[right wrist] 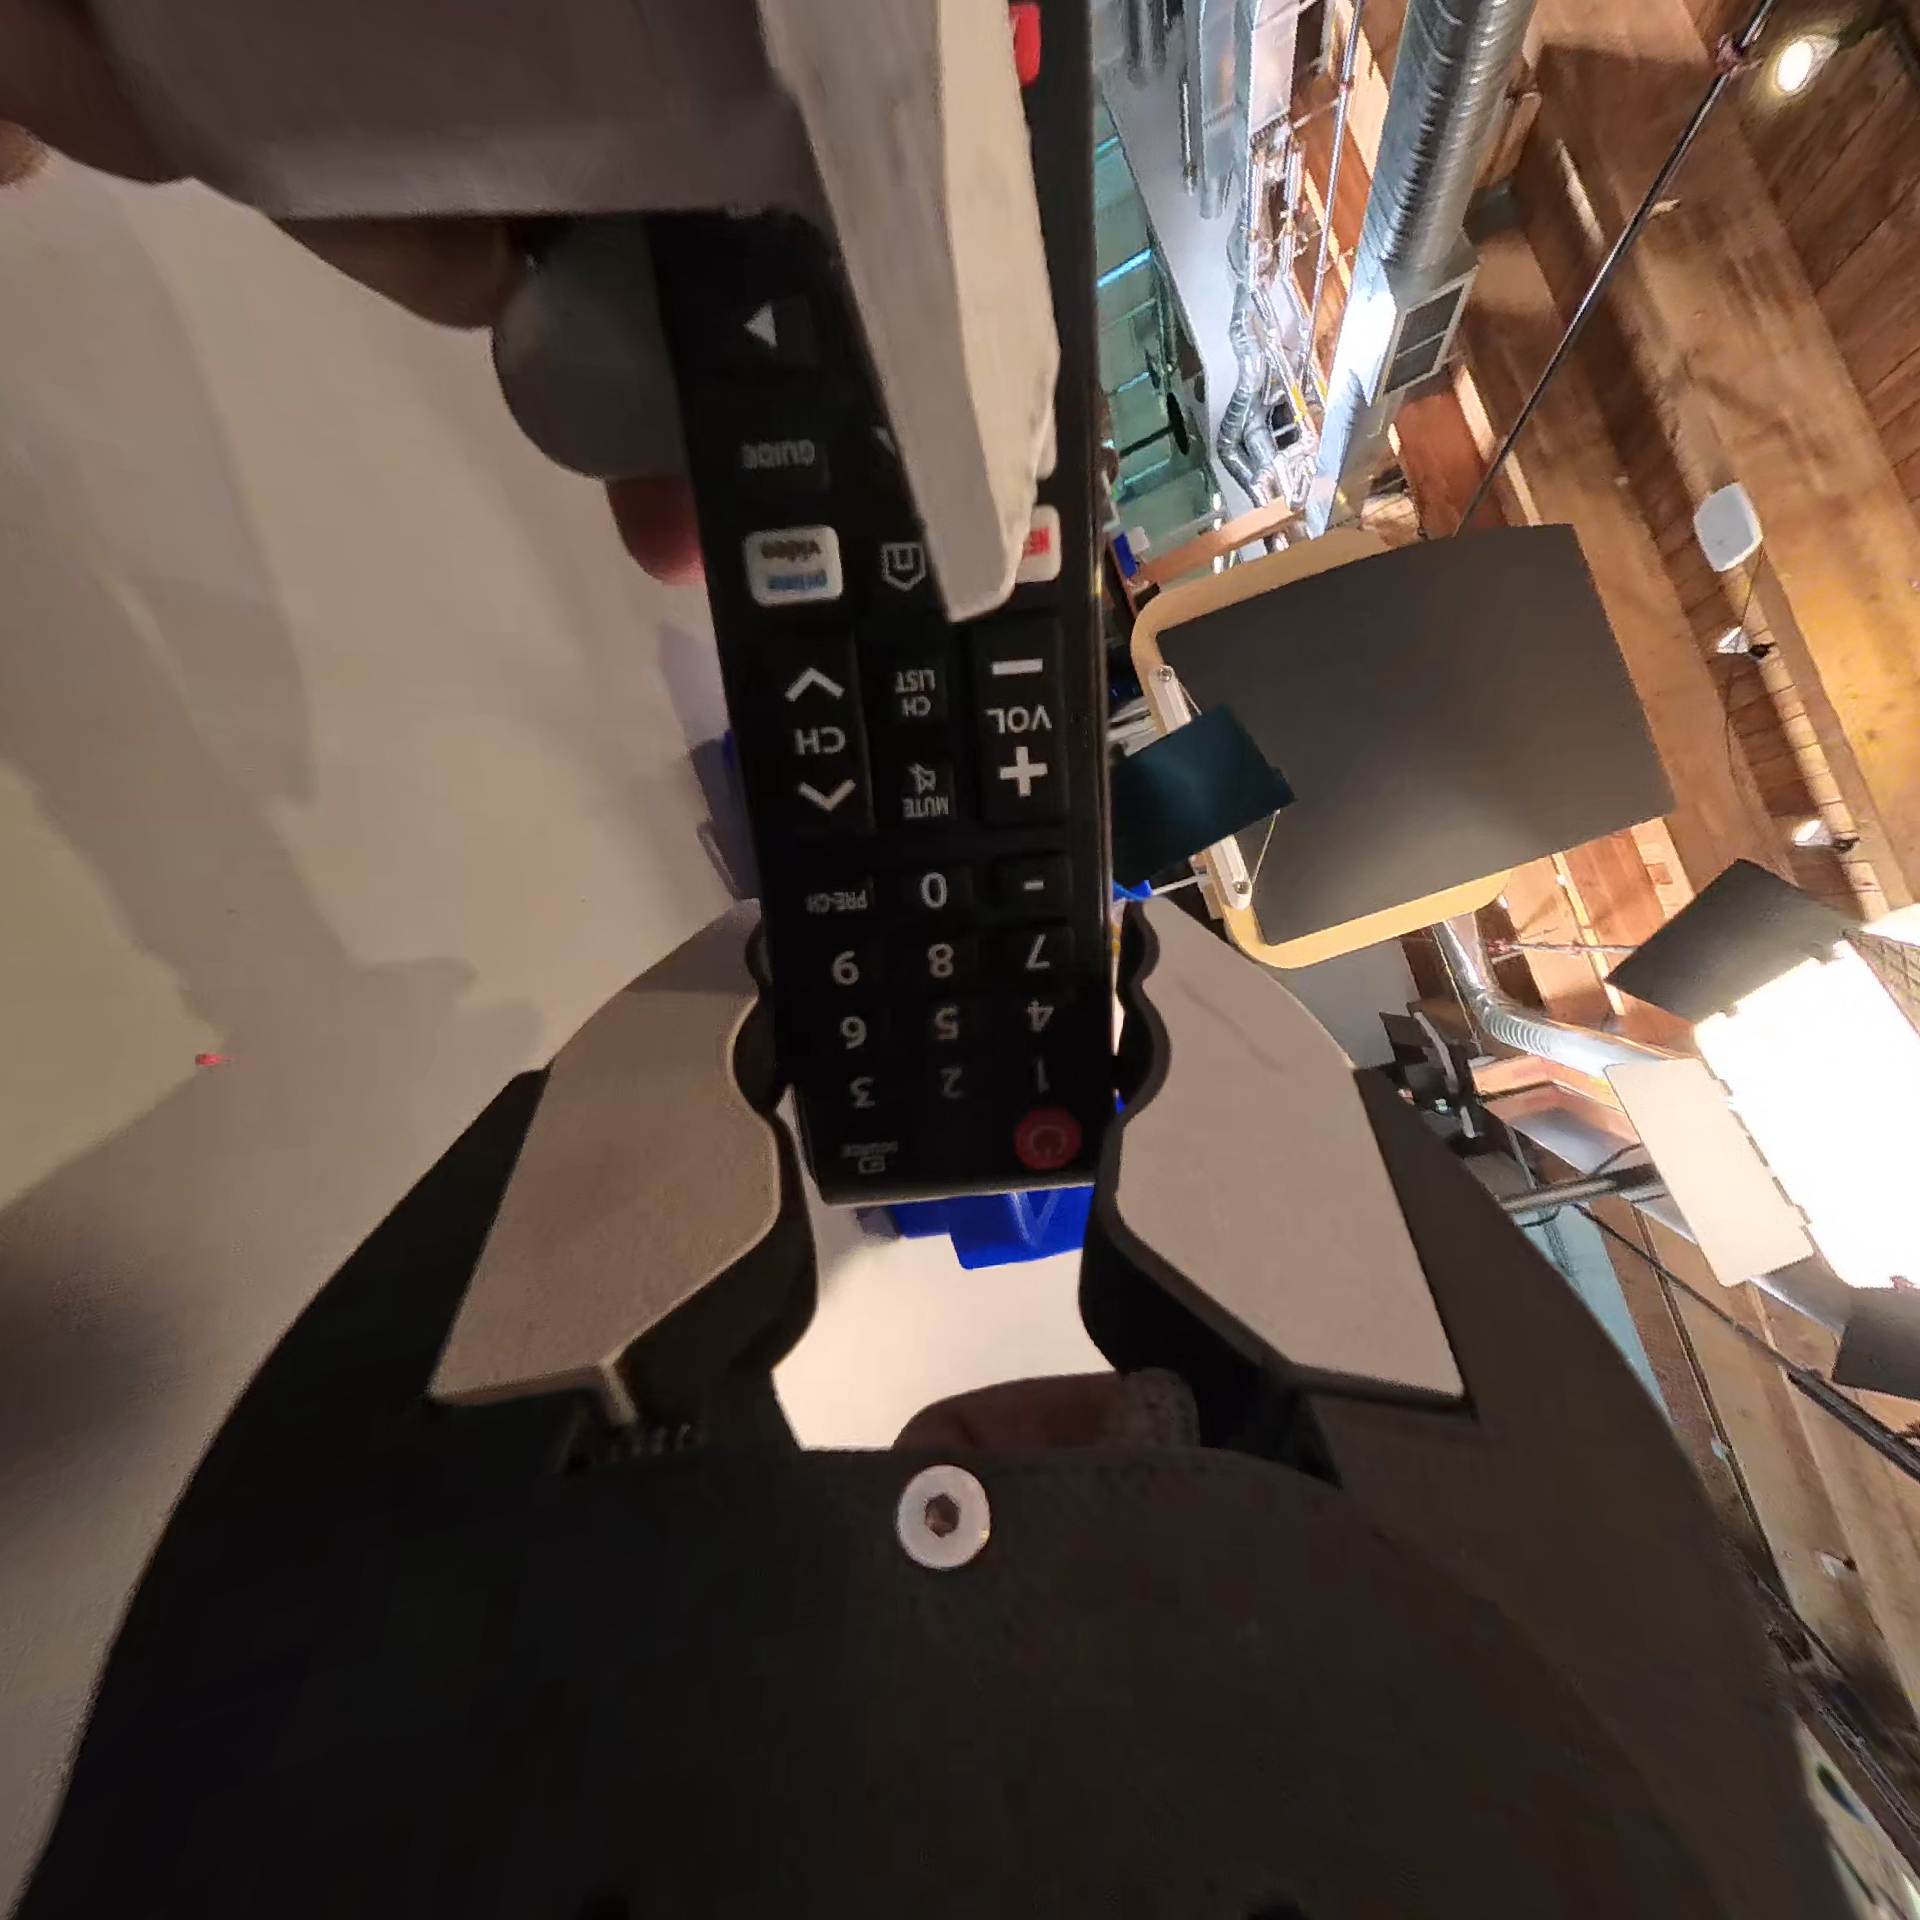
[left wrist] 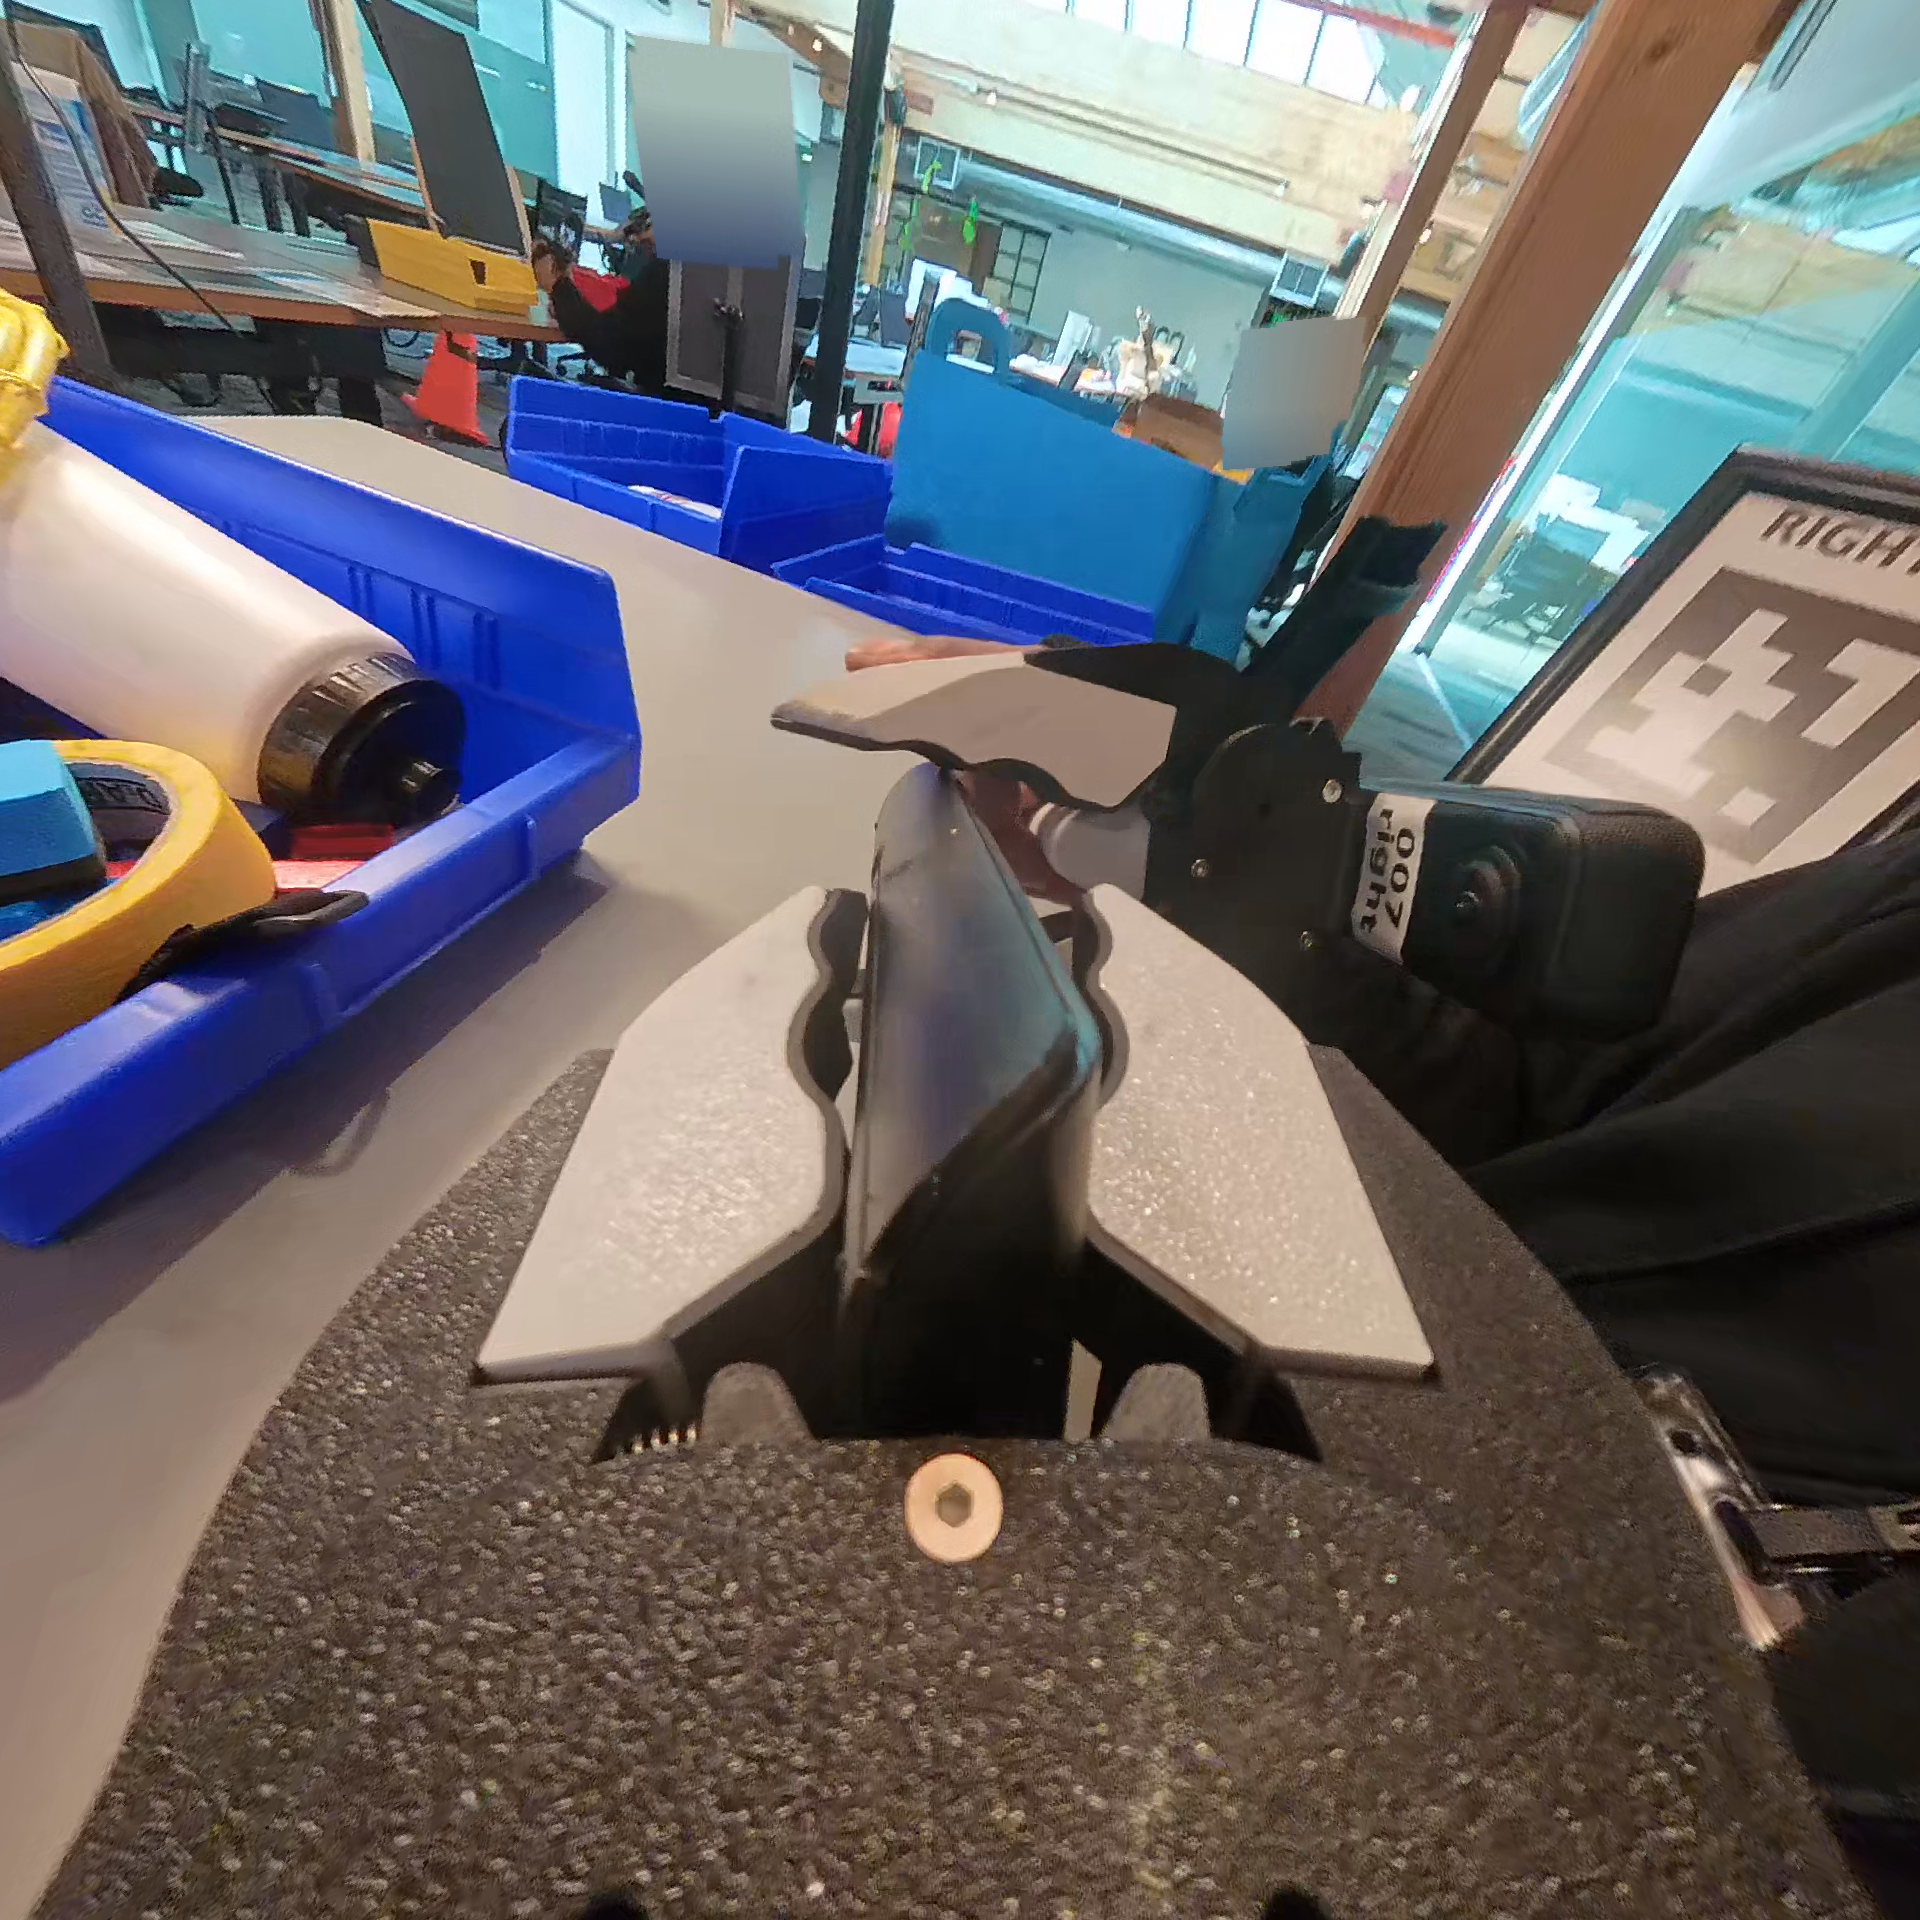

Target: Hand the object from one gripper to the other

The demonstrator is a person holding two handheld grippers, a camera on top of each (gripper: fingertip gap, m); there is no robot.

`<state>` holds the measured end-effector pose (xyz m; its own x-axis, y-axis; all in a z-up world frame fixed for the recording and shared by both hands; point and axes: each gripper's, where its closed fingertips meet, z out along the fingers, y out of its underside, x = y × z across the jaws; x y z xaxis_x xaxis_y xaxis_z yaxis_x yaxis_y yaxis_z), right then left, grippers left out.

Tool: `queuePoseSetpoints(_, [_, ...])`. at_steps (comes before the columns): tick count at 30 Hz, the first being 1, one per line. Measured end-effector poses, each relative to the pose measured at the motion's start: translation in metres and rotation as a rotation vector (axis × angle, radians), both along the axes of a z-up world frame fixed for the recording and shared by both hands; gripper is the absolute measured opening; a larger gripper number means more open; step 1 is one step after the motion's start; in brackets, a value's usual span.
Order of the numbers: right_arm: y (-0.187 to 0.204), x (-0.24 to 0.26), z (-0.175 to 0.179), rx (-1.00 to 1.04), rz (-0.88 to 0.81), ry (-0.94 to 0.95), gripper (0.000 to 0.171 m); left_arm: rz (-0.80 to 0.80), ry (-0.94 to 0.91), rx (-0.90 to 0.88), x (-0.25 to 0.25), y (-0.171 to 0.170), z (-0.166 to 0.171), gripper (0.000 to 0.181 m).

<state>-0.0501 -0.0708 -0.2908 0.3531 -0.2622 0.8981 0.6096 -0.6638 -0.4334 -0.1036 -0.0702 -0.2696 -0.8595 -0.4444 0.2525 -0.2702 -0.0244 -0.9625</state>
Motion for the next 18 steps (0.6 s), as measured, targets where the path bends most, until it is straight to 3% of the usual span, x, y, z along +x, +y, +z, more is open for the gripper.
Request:
queuePoseSetpoints(6, [0.006, -0.002, -0.004, 0.053, 0.043, 0.105, 0.061, -0.028, -0.104, -0.033, -0.007, -0.001, 0.015, 0.052])
queuePoseSetpoints(12, [0.013, -0.024, 0.007, 0.228, 0.259, 0.365, 0.060, -0.043, -0.301, -0.082, -0.016, 0.006, 0.035, 0.076])
queuePoseSetpoints(18, [0.016, -0.049, 0.023, 0.378, 0.483, 0.593, 0.060, -0.129, -0.377, -0.247, -0.032, 0.012, 0.054, 0.077])
